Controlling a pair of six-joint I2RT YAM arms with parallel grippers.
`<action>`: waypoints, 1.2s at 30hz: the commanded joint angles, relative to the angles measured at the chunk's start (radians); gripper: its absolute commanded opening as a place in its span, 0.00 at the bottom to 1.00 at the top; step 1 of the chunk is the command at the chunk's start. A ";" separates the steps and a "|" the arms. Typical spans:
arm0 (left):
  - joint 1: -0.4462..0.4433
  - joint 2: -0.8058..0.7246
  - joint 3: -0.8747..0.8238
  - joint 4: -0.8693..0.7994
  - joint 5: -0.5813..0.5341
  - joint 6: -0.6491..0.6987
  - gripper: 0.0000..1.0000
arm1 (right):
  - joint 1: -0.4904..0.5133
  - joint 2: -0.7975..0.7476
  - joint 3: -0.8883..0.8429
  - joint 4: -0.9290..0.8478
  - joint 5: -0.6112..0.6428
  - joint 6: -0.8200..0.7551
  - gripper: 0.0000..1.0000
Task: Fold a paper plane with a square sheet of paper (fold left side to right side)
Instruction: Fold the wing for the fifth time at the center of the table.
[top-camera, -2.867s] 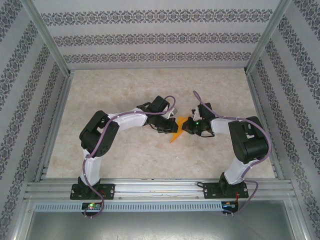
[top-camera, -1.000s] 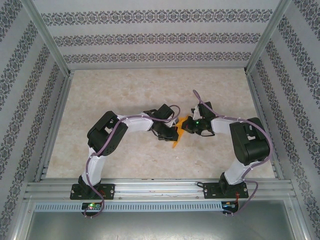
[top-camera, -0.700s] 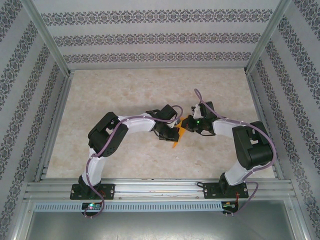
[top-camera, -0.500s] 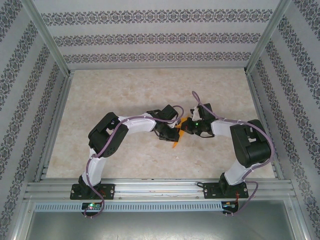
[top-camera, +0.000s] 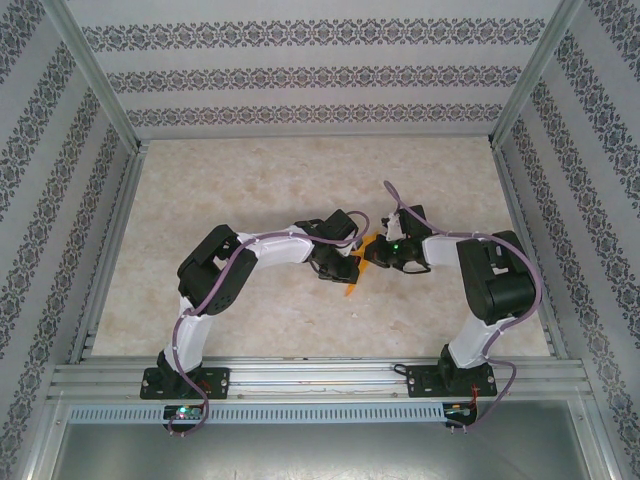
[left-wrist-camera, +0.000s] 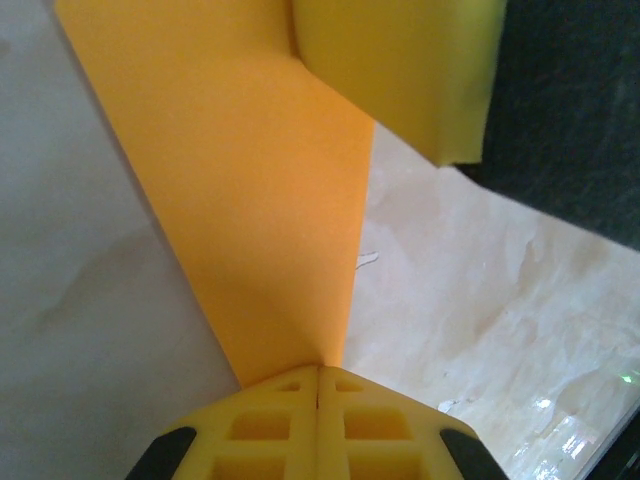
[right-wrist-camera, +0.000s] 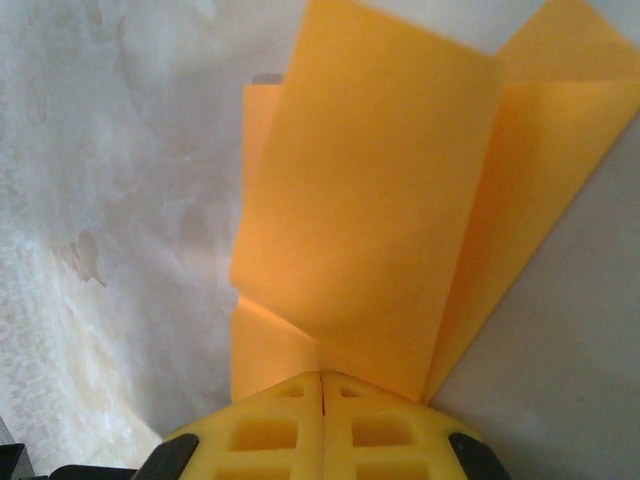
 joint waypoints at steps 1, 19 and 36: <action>-0.012 0.099 -0.053 -0.205 -0.124 0.028 0.03 | -0.042 0.032 0.039 0.001 0.074 -0.039 0.00; -0.012 0.102 -0.063 -0.206 -0.118 0.027 0.03 | -0.132 0.119 0.164 -0.025 0.020 -0.039 0.00; -0.012 0.097 -0.069 -0.199 -0.118 0.023 0.03 | -0.198 0.216 0.258 0.015 -0.075 0.050 0.00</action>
